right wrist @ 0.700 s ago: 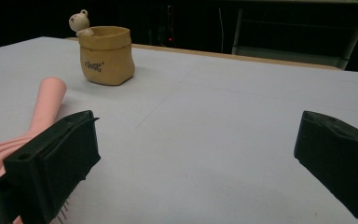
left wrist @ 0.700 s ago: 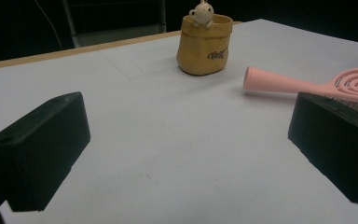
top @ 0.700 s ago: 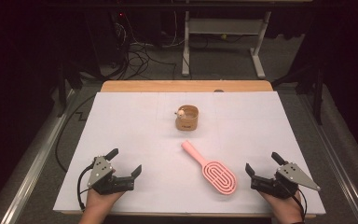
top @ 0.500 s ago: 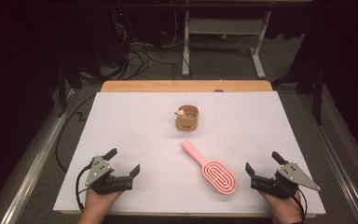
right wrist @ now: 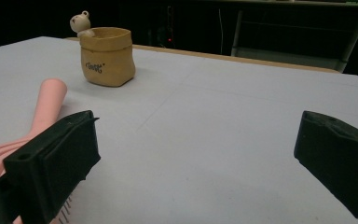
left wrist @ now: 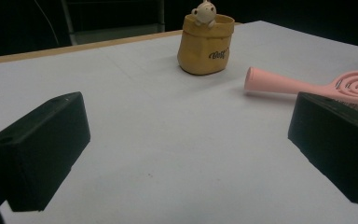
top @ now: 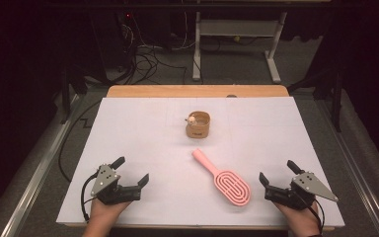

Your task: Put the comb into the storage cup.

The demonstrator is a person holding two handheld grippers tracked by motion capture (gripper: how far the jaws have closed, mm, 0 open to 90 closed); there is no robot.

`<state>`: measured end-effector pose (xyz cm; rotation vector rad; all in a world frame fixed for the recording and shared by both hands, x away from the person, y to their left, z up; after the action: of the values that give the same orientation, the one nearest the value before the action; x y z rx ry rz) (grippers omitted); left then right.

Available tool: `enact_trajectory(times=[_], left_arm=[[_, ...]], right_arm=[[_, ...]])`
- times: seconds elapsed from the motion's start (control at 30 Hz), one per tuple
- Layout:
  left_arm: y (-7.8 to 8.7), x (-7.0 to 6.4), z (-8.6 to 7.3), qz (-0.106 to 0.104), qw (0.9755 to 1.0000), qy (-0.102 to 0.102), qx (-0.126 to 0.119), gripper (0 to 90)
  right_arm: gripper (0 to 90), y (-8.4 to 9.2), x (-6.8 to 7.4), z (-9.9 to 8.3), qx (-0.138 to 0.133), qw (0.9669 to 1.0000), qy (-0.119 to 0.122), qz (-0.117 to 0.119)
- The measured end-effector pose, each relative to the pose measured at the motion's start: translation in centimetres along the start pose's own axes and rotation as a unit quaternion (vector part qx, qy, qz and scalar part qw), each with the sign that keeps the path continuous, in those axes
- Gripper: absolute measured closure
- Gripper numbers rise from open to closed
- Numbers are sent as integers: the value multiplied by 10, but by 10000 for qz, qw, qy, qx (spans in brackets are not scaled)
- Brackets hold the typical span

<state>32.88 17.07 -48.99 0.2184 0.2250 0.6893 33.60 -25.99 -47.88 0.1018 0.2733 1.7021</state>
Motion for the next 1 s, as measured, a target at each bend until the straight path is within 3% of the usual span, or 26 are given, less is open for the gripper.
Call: enact_trajectory(times=[0.67,1.0], left_arm=[[2,0,1,38,10000,-12,0,0],[3,0,3,38,10000,-26,-46,0]], right_arm=[[4,0,4,-2,299,9992,252,0],[6,-3,7,-9,710,9963,488,-5]])
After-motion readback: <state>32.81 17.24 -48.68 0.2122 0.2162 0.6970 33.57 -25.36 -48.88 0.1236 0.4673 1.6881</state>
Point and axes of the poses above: each handheld gripper's, and its own axes: y roughly backward along the jaws, z roughly out of its top, x roughly to its left, the point moved 8 cm from there along -y, roughly forward along the jaws, and after that the axes turned 14 degrees about -z, right-handed, at the moved point
